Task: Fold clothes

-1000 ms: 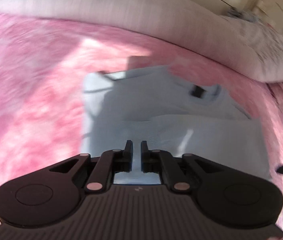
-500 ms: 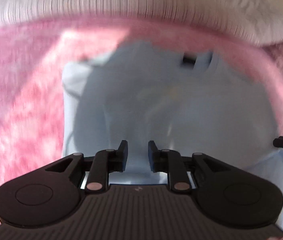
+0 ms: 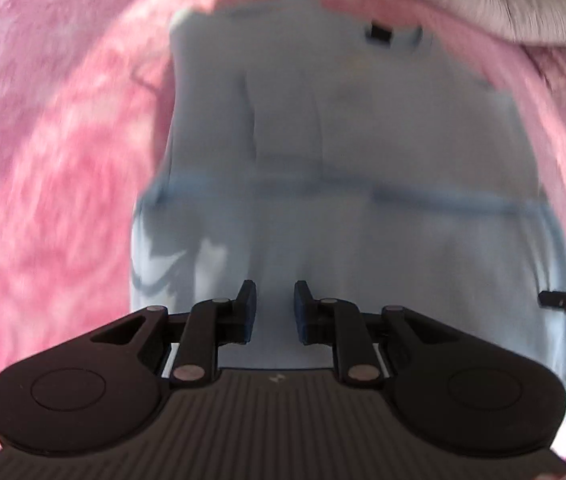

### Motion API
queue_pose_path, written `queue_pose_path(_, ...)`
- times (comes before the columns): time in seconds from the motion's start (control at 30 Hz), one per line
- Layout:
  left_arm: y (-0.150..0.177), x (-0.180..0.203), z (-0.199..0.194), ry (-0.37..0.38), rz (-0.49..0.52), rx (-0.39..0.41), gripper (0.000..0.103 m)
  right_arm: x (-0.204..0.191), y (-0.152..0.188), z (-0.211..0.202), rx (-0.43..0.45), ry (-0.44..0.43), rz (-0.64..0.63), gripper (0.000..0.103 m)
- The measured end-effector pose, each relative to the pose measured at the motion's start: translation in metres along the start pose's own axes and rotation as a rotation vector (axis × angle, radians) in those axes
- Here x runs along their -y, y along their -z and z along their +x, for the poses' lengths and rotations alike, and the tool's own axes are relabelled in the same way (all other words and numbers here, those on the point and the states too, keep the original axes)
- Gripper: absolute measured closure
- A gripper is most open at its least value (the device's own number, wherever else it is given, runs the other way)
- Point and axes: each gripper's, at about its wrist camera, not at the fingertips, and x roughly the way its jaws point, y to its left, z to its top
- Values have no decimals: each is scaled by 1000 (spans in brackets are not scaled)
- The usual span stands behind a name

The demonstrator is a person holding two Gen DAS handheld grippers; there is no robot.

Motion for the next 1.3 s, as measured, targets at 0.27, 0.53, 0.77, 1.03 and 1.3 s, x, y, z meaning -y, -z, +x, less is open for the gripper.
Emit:
queue_pose_path(0.27,35,-6,-28,22,3,-60,87,-15,45,-33,-36,-4,41,77)
queue_pose_path(0.53,33,19,-71,20,-26,-81,87,-18,42,-62,-107,-24,51,77)
queue_pose_path(0.77,31,71,-139,-42,-43,-2,80,-19,24,-128,-36,-118,47,60)
queue_pose_path(1.03,81,142,-222,-115,-62,124,73,-5,66,-218,55,-119,-105,55)
queue_pose_path(1.3,150,210,-284,-158,-87,189,70,31,136,-281,98,-146,-143,55)
